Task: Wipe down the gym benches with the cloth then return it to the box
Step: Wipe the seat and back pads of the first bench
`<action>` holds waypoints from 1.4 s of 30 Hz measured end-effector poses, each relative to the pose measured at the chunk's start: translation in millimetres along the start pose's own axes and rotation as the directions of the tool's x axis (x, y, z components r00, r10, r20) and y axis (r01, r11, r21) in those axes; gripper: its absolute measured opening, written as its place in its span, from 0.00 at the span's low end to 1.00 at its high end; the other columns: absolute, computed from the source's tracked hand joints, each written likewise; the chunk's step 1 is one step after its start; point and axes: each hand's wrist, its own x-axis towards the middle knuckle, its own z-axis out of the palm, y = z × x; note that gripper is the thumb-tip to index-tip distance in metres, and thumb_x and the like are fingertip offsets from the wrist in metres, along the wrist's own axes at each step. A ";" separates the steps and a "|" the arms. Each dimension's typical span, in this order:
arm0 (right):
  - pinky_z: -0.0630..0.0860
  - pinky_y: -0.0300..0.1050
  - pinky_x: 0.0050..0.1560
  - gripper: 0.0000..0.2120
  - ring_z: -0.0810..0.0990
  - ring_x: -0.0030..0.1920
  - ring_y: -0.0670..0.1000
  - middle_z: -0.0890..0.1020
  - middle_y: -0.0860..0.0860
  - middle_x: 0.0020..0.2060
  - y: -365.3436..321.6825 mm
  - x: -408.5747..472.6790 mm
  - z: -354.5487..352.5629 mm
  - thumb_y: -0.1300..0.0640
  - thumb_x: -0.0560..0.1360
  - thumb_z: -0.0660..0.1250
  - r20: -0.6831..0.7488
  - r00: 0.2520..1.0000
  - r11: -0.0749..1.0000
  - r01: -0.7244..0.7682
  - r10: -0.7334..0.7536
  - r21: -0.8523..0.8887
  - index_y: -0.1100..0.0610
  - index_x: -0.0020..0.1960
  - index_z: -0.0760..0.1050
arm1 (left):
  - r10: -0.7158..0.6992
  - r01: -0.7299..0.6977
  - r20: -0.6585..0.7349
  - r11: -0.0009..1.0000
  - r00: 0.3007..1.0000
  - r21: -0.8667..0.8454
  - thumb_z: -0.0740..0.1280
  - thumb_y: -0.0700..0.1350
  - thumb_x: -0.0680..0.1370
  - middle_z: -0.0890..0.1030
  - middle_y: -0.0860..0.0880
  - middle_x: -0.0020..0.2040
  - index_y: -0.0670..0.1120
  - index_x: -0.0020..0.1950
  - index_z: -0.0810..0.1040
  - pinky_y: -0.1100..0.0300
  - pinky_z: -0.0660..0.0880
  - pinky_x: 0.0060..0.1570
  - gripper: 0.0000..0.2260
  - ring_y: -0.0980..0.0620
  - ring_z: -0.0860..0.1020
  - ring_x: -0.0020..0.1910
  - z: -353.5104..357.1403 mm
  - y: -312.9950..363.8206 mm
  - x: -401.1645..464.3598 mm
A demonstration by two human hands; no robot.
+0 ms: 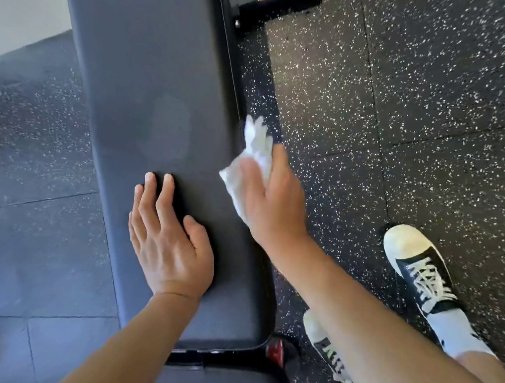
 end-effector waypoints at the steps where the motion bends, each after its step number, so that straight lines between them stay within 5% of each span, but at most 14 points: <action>1: 0.66 0.48 0.40 0.12 0.77 0.41 0.54 0.81 0.46 0.42 -12.2 35.5 8.0 0.43 0.80 0.63 -0.031 0.999 1.000 0.012 -0.013 -0.009 0.50 0.55 0.69 | -0.002 0.002 -0.001 1.000 1.000 -0.001 0.55 0.45 0.78 0.62 0.47 0.83 0.48 0.82 0.64 0.41 0.55 0.81 0.30 0.43 0.58 0.83 -0.3 0.6 -0.5; 6: 0.67 0.49 0.44 0.15 0.80 0.53 0.60 0.82 0.55 0.52 -43.4 130.8 24.0 0.48 0.79 0.63 -0.099 0.992 0.995 0.075 -0.081 -0.065 0.59 0.58 0.73 | -0.006 0.006 0.003 1.000 1.000 0.000 0.55 0.46 0.78 0.61 0.48 0.84 0.49 0.82 0.63 0.40 0.55 0.80 0.29 0.43 0.57 0.83 0.4 1.1 0.4; 9: 0.75 0.56 0.47 0.14 0.79 0.50 0.59 0.80 0.55 0.51 -35.4 97.6 15.4 0.51 0.79 0.68 -0.084 0.981 0.980 0.165 -0.175 -0.108 0.60 0.59 0.75 | -0.009 0.009 0.014 1.000 1.000 -0.004 0.56 0.46 0.78 0.60 0.49 0.84 0.49 0.82 0.63 0.41 0.55 0.81 0.30 0.43 0.57 0.83 0.2 -0.7 -0.4; 11: 0.75 0.57 0.41 0.16 0.77 0.45 0.59 0.77 0.54 0.48 -22.1 50.3 7.4 0.50 0.77 0.73 -0.006 0.964 0.945 0.261 -0.267 -0.195 0.60 0.54 0.75 | -0.009 0.009 0.019 1.000 1.000 -0.007 0.56 0.46 0.79 0.60 0.49 0.84 0.50 0.83 0.62 0.43 0.54 0.81 0.30 0.44 0.56 0.84 0.4 -0.6 -0.9; 16: 0.72 0.53 0.35 0.18 0.72 0.41 0.56 0.72 0.52 0.42 3.6 -23.4 -18.0 0.49 0.72 0.79 0.311 0.809 0.735 0.585 -0.499 -0.342 0.57 0.48 0.72 | -0.011 0.011 0.024 1.000 1.000 0.001 0.56 0.48 0.81 0.59 0.49 0.85 0.49 0.83 0.63 0.43 0.54 0.81 0.28 0.46 0.55 0.84 1.4 -3.9 0.3; 21: 0.73 0.50 0.28 0.15 0.73 0.38 0.54 0.74 0.52 0.40 -20.1 29.4 -18.8 0.49 0.72 0.74 0.474 0.653 0.575 0.753 -0.590 -0.321 0.56 0.53 0.76 | -0.021 0.021 0.044 1.000 0.999 0.003 0.56 0.47 0.79 0.59 0.48 0.85 0.48 0.83 0.63 0.40 0.55 0.81 0.29 0.45 0.55 0.84 0.5 -2.1 -0.5; 25: 0.76 0.52 0.36 0.21 0.78 0.44 0.59 0.77 0.53 0.45 -68.1 131.5 10.2 0.49 0.72 0.73 0.394 0.746 0.628 0.665 -0.536 -0.405 0.52 0.62 0.76 | -0.046 0.045 0.063 0.999 0.997 0.010 0.58 0.47 0.78 0.59 0.47 0.85 0.48 0.83 0.64 0.40 0.54 0.81 0.31 0.44 0.56 0.84 -3.6 2.4 1.3; 29: 0.74 0.51 0.40 0.14 0.78 0.46 0.59 0.78 0.51 0.49 -108.0 191.1 64.5 0.52 0.74 0.66 0.367 0.806 0.575 0.589 -0.464 -0.567 0.55 0.58 0.77 | -0.019 0.019 0.048 1.000 0.999 0.015 0.59 0.47 0.78 0.60 0.47 0.84 0.48 0.82 0.65 0.39 0.55 0.81 0.30 0.43 0.57 0.84 -5.6 1.7 1.9; 32: 0.72 0.49 0.44 0.20 0.79 0.51 0.55 0.77 0.49 0.55 -109.9 151.2 97.0 0.50 0.77 0.63 0.576 0.686 0.416 0.727 -0.444 -0.546 0.52 0.68 0.73 | -0.014 0.013 0.049 1.000 0.999 0.018 0.59 0.48 0.78 0.61 0.46 0.84 0.48 0.82 0.66 0.39 0.55 0.81 0.30 0.42 0.58 0.84 -7.2 1.1 3.4; 38: 0.75 0.50 0.54 0.26 0.76 0.54 0.54 0.77 0.50 0.56 -89.7 87.6 87.9 0.45 0.84 0.52 0.881 0.235 0.178 0.968 -0.410 -0.176 0.52 0.80 0.65 | -0.019 0.018 0.067 1.000 0.998 0.017 0.60 0.49 0.79 0.68 0.42 0.80 0.45 0.79 0.69 0.37 0.56 0.80 0.28 0.39 0.60 0.83 -9.2 0.6 3.1; 40: 0.78 0.52 0.48 0.23 0.79 0.49 0.56 0.79 0.52 0.51 -94.5 119.2 75.0 0.45 0.83 0.57 0.859 0.183 0.119 0.982 -0.478 -0.143 0.52 0.75 0.71 | -0.012 0.011 0.068 1.000 0.998 0.016 0.61 0.48 0.79 0.64 0.45 0.83 0.47 0.81 0.67 0.38 0.56 0.81 0.29 0.41 0.59 0.84 -9.8 0.8 4.6; 42: 0.79 0.54 0.39 0.18 0.80 0.43 0.60 0.80 0.56 0.46 -103.2 163.8 65.9 0.47 0.80 0.65 0.774 0.236 0.146 0.972 -0.588 -0.185 0.57 0.63 0.79 | -0.010 0.010 0.066 1.000 0.998 0.001 0.61 0.48 0.78 0.61 0.46 0.84 0.49 0.82 0.67 0.38 0.57 0.80 0.30 0.43 0.58 0.84 -8.5 0.3 3.6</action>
